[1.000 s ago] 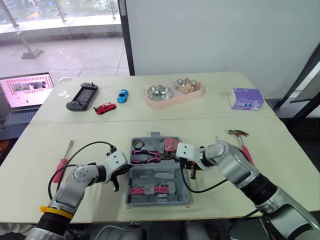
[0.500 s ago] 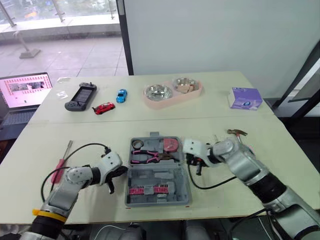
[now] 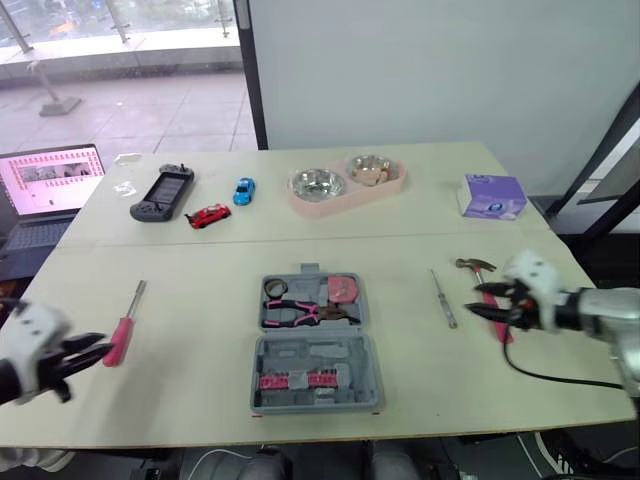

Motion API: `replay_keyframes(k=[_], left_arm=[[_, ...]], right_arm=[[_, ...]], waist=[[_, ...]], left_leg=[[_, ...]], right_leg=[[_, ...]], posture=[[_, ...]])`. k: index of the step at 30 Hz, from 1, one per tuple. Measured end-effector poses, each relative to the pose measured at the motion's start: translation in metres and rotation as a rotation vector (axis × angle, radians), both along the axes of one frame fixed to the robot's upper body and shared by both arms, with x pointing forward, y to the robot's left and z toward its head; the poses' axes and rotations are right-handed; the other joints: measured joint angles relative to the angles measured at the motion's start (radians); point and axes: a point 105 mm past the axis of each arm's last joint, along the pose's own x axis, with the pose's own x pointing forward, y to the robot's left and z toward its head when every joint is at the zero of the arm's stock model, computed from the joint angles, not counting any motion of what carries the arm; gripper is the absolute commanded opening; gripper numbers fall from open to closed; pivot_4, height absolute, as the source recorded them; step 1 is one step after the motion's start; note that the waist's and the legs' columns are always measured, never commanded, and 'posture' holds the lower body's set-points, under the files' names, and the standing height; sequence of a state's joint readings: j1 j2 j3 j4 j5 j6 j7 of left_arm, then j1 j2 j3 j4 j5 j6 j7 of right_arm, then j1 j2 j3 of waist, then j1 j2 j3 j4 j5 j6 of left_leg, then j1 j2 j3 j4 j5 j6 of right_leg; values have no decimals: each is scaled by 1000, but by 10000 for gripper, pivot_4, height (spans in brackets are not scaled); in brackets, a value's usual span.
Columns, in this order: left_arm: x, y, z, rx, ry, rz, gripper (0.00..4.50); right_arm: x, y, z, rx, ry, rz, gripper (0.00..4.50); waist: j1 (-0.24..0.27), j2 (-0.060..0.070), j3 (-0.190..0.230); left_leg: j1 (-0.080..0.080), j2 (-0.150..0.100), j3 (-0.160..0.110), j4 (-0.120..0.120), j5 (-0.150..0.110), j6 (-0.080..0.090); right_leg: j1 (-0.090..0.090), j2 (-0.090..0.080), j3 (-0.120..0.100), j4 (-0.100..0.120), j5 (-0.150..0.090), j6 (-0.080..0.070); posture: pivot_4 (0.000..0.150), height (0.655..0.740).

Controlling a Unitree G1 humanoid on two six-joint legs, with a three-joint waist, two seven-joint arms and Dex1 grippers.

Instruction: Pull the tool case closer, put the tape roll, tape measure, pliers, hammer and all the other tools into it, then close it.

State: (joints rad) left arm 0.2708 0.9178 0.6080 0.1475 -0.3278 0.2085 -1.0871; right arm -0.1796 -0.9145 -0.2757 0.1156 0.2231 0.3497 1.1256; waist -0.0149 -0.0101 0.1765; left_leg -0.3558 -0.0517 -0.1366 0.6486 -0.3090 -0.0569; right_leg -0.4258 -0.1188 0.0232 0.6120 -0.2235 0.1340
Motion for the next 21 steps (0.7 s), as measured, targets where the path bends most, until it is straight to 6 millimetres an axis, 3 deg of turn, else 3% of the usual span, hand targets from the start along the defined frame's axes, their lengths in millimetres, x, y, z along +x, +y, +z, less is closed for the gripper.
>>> replay_keyframes(k=[2, 4, 8, 14, 21], left_arm=[[-10, 18, 2, -24, -17, 72, 33362], [-23, 37, 2, -45, -31, 148, 44551], [-46, 64, 2, -69, -67, 272, 44551], [-57, 72, -15, -89, -84, 354, 44551], [-48, 70, -16, -85, -116, 377, 44551]], right_arm=[[-9, -18, 2, 62, -24, -50, 43785], [-18, -35, -1, 101, -30, -106, 45000], [-33, -62, -11, 135, -33, -205, 45000], [-40, -60, -33, 164, -19, -238, 45000], [-36, -61, -30, 144, -57, -268, 45000]], waist=[[-1, 0, 0], [-2, 0, 0], [-5, 0, 0], [-5, -1, 0], [-3, -1, 0]], left_leg=[[0, 0, 0, 0, 0, 0], [0, 0, 0, 0, 0, 0], [1, 0, 1, 0, 0, 0], [1, 1, 1, 0, 0, 0], [1, 1, 1, 0, 0, 0]], right_leg=[[0, 0, 0, 0, -1, -1], [0, 0, 0, 0, -2, -3], [0, 0, 1, 0, -2, -3], [0, 1, 1, 1, 0, 0], [0, 1, 1, 1, 0, 0]], posture=[[1500, 7360], [1500, 7360], [1500, 7360], [1500, 7360], [1500, 7360]])
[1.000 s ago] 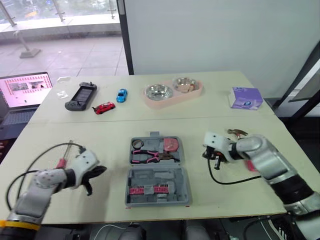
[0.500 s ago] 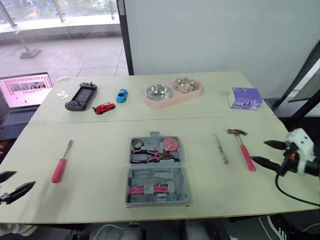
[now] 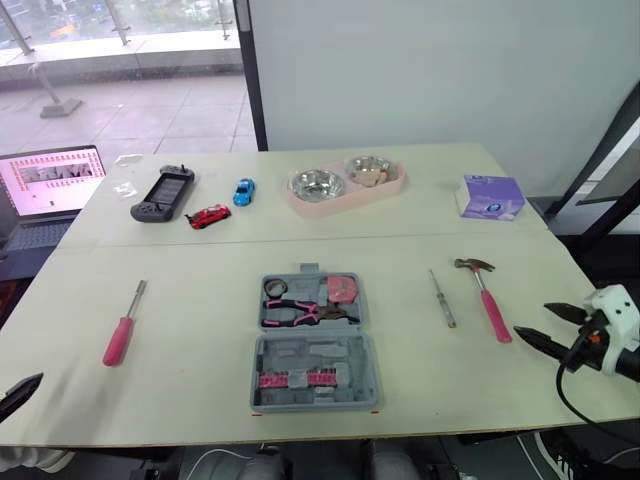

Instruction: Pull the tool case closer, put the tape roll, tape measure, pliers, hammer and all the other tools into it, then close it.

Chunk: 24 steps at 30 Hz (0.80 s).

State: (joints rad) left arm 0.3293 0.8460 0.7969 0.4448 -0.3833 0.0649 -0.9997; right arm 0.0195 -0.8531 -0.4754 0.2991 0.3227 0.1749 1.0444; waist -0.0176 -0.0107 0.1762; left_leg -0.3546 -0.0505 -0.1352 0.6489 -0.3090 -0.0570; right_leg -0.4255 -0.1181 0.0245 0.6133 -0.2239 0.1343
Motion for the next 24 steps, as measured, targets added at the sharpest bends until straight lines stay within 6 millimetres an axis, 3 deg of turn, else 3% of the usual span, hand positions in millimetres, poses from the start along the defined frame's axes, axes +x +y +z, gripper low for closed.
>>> replay_keyframes(k=[4, 9, 15, 18, 24], left_arm=[[14, -26, 5, -17, -11, -101, 44551], [37, -107, 9, -154, -35, -387, 44551], [46, -197, 20, -167, -163, -691, 44551], [43, -218, 28, -151, -179, -795, 44551], [35, -251, 37, -172, -173, -961, 44551]], right_arm=[[-1, 23, 8, 17, 27, 33, 45000], [11, 88, -2, 74, 71, 20, 45000], [40, 123, -14, 64, 28, -218, 45000], [51, 130, -11, 66, 6, -290, 45000], [70, 119, -32, 38, 80, -459, 45000]], waist=[[1, 0, 0], [1, -2, -1], [6, -2, -1], [6, -1, -2], [3, 0, -1]], left_leg=[[0, 0, 0, 0, 0, 0], [-1, 1, -1, 0, 0, 0], [-1, 0, 0, 1, 0, -1], [-1, 0, 0, 1, 0, -1], [-1, 0, 0, 0, 0, -1]], right_leg=[[0, 0, 0, 0, 0, 0], [0, 1, 0, 0, 0, -1], [-1, 0, 1, -1, 1, -1], [-1, 0, 1, -1, 0, -3], [-1, 0, 1, 0, -1, -4]], posture=[[1500, 7360], [1500, 7360], [1500, 7360], [1500, 7360], [1500, 7360]])
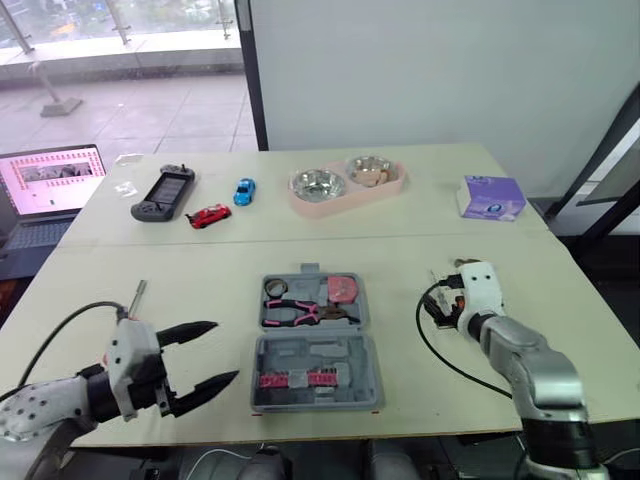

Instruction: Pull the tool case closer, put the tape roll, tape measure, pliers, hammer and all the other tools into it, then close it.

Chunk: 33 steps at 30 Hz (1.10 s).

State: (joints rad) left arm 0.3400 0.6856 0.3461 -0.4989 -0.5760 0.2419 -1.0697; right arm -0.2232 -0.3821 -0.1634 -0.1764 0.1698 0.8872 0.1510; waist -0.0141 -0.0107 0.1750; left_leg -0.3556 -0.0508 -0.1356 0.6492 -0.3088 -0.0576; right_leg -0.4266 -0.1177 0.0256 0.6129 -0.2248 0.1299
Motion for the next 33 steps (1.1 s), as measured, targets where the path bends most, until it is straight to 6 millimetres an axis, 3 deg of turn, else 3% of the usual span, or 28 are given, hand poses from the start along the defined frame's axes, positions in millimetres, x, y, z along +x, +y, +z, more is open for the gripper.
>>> replay_keyframes(k=[7, 8, 11, 17, 23, 30, 33], left_arm=[[3, -8, 5, 6, -17, -32, 44551], [3, -9, 4, 7, -15, -35, 44939], [1, -12, 0, 9, 1, -43, 45000], [0, -11, -5, 17, 19, -24, 45000], [2, -11, -5, 18, 17, -17, 45000], [4, -14, -3, 12, 17, -28, 45000], [3, -17, -4, 0, 24, -46, 45000]], right_arm=[[16, -1, -17, -2, 73, -19, 45000], [19, 0, -17, 2, 75, -23, 42531], [22, 4, -18, 26, 74, -29, 32184], [24, 9, -18, 40, 75, -19, 1380], [4, 17, -11, 55, 53, 2, 575], [-49, 62, 2, 156, 35, 33, 575], [-67, 74, -5, 185, 78, 17, 575]], waist=[[-7, 1, 0], [-8, 0, 0], [-7, 0, 0], [-2, 0, 0], [0, 0, 0], [-3, 1, 0], [-3, 1, 0]], left_leg=[[1, 0, 0, 0, 0, 0], [1, 0, 0, 0, 0, 0], [1, 0, 0, 0, 0, 0], [0, 0, 0, 0, 0, 0], [0, 0, -2, 0, 0, 0], [0, 0, -2, 0, 0, 0], [0, 1, -2, 0, 0, 0]], right_leg=[[0, 1, 0, 1, 0, 0], [0, 1, 0, 1, 1, 1], [0, 1, 0, 1, 2, 2], [0, 1, 0, 0, 2, 3], [0, 1, -1, 0, 2, 3], [0, 1, -1, 1, 0, 0], [0, 1, -1, 1, 0, 0]], posture=[[1500, 7360], [1500, 7360], [1500, 7360], [1500, 7360], [1500, 7360], [1500, 7360], [1500, 7360]])
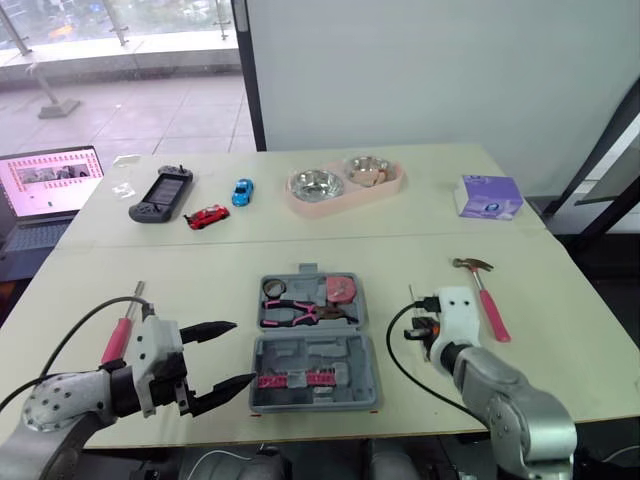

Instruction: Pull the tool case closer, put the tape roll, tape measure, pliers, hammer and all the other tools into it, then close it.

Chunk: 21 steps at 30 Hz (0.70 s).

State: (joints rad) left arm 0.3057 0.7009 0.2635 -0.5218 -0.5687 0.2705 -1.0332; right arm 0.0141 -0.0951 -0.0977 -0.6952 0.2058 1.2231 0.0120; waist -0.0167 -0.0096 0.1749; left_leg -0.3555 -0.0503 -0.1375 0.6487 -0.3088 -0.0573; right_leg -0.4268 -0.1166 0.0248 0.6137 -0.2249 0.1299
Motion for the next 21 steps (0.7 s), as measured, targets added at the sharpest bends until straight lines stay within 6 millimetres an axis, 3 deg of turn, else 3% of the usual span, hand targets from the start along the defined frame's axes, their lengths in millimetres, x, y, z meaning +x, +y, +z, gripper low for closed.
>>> replay_keyframes(k=[7, 11, 15, 18, 20, 21], left_arm=[[-4, 1, 0, 12, 2, -51, 45000], [-4, 4, -2, 22, 5, -55, 45000], [-5, 4, -2, 25, 4, -58, 45000], [-4, 5, -2, 25, 1, -58, 45000], [-4, 5, -1, 26, -4, -58, 45000], [-4, 5, -1, 26, -5, -58, 45000]], right_arm=[[-27, 8, -31, -25, 120, -7, 575], [-32, 8, -35, -33, 108, 2, 575], [-33, 10, -40, -28, 100, 7, 17893], [-29, 16, -36, 14, 75, 30, 33491], [-25, 9, -34, 19, 66, 11, 43525], [-24, 3, -32, 12, 62, -7, 44729]], waist=[[-1, 0, 0], [-1, 0, 0], [-1, -2, -1], [-1, -2, -1], [0, -2, -1], [1, -2, -1]], left_leg=[[0, 0, 0, 0, 0, 0], [0, 0, 0, 0, 0, 0], [0, 0, 0, 0, 0, 0], [0, 0, 0, 0, 0, 0], [0, 0, 0, 0, 0, 0], [0, 0, 0, 0, 0, 0]], right_leg=[[0, 0, 0, 0, 0, 0], [0, 0, 0, 0, 0, 0], [0, 0, 0, -1, -1, 1], [1, 0, 0, -1, -1, 0], [1, 0, 0, -1, -1, 0], [1, 0, 0, -1, -1, 0]], posture=[[1500, 7360], [1500, 7360], [1500, 7360], [1500, 7360], [1500, 7360], [1500, 7360]])
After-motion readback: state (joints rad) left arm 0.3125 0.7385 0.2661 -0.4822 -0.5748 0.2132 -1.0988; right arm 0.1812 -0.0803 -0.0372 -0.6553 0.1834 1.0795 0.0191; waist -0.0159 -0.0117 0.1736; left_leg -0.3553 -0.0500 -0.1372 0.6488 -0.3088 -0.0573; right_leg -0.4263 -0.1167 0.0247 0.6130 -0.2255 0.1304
